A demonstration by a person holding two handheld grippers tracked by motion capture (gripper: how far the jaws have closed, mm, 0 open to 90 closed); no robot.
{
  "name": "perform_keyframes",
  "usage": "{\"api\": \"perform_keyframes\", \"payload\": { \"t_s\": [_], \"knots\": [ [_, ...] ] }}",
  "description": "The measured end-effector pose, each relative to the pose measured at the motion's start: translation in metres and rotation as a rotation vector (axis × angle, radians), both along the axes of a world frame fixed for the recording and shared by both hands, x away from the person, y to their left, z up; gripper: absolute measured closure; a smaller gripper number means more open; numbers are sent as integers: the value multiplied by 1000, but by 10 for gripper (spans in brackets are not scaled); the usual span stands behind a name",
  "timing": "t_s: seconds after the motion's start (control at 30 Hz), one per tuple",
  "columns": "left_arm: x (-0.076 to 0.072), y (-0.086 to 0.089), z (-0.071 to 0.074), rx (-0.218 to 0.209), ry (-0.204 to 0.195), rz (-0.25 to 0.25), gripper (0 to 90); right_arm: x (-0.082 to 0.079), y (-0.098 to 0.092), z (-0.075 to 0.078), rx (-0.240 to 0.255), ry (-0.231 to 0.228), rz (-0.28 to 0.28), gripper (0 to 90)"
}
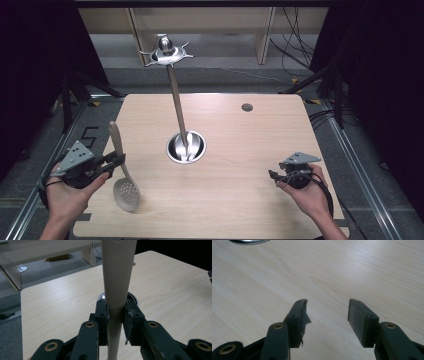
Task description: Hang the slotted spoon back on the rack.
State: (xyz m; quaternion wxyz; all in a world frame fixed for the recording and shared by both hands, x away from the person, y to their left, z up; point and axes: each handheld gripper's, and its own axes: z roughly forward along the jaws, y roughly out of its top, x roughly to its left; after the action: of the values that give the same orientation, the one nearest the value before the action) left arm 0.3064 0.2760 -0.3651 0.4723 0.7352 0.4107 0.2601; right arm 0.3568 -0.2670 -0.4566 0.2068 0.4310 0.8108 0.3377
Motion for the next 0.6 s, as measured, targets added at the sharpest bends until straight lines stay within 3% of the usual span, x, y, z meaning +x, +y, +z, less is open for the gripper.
{"api": "perform_keyframes", "payload": {
  "t_s": [0.2,0.27,0.33,0.4,0.6],
  "knots": [
    [6,-6,6,-2,-23,-12,742,-1,0,0,6,9,-15,497],
    [7,-9,9,0,-14,-8,742,-1,0,0,5,8,-14,497],
    [9,-11,11,-4,-28,-15,742,1,-1,-1,7,-11,16,497],
    [10,-12,14,10,-36,-23,742,-1,0,1,6,8,-17,497],
    [14,-18,20,3,-48,-33,742,-2,1,2,17,23,-28,497]
  ]
}}
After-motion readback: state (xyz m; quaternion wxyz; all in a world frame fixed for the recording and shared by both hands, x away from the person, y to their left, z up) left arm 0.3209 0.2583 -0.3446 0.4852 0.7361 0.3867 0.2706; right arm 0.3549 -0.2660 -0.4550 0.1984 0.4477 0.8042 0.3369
